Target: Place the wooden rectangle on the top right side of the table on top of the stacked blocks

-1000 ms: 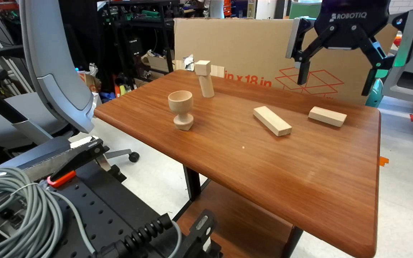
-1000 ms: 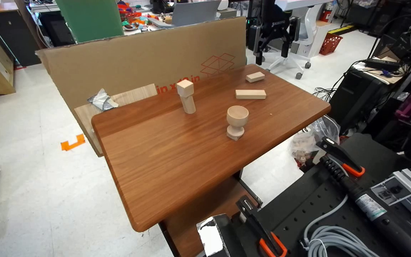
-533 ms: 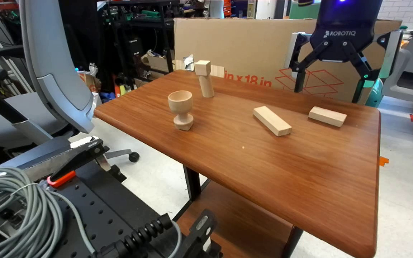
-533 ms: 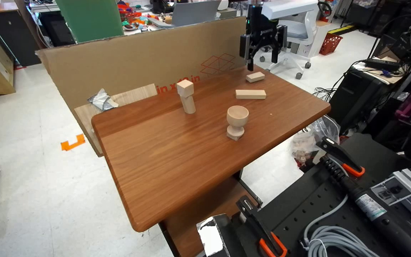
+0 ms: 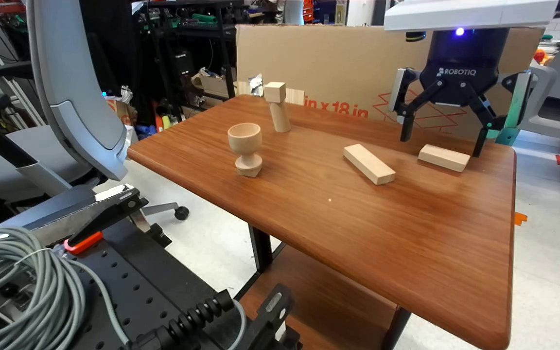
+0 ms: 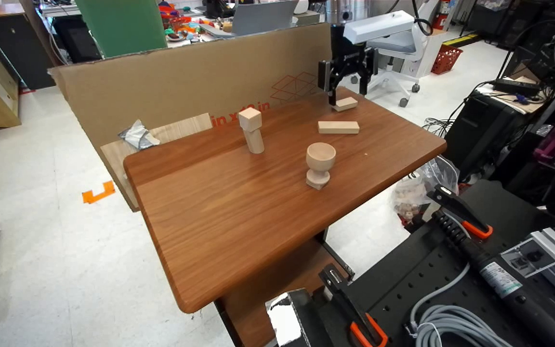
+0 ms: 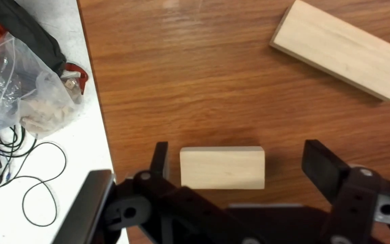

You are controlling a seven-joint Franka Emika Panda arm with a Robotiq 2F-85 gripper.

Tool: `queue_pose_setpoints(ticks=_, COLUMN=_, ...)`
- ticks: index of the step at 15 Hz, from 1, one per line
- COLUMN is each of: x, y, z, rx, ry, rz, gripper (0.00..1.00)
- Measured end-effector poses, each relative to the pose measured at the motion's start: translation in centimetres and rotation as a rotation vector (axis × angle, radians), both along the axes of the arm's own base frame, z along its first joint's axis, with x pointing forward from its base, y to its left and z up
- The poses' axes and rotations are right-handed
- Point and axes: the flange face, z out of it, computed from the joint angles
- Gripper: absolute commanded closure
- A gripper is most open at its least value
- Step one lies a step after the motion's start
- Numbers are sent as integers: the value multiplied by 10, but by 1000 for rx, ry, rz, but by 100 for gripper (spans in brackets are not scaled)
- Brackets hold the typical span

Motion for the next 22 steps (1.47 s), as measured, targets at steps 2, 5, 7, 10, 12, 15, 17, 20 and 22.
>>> queue_pose_setpoints(ticks=2, x=3, y=-1, z=-7, rx=-1, ry=2, rz=0, gripper=0)
queue_pose_setpoints(ticks=5, x=6, y=-5, z=-11, rx=-4, ry=2, rz=-3, gripper=0)
queue_pose_setpoints(ticks=7, x=7, y=-7, z=-12, rx=-3, ry=16, rz=-7, gripper=0)
queue_pose_setpoints(ticks=10, x=10, y=-8, z=-14, rx=-2, ry=32, rz=-10, gripper=0)
queue_pose_setpoints(ticks=12, x=12, y=-9, z=-16, rx=-4, ry=38, rz=-10, gripper=9)
queue_pose_setpoints(ticks=15, x=16, y=-11, z=-17, rx=-11, ry=35, rz=-9, gripper=42)
queue_pose_setpoints(ticks=17, x=19, y=-12, z=-18, rx=-14, ry=31, rz=-8, gripper=58)
queue_pose_setpoints(ticks=20, x=22, y=-12, z=-16, rx=-15, ry=33, rz=-7, gripper=58)
queue_pose_setpoints(ticks=22, x=22, y=-11, z=-15, rx=-15, ry=34, rz=-4, gripper=58)
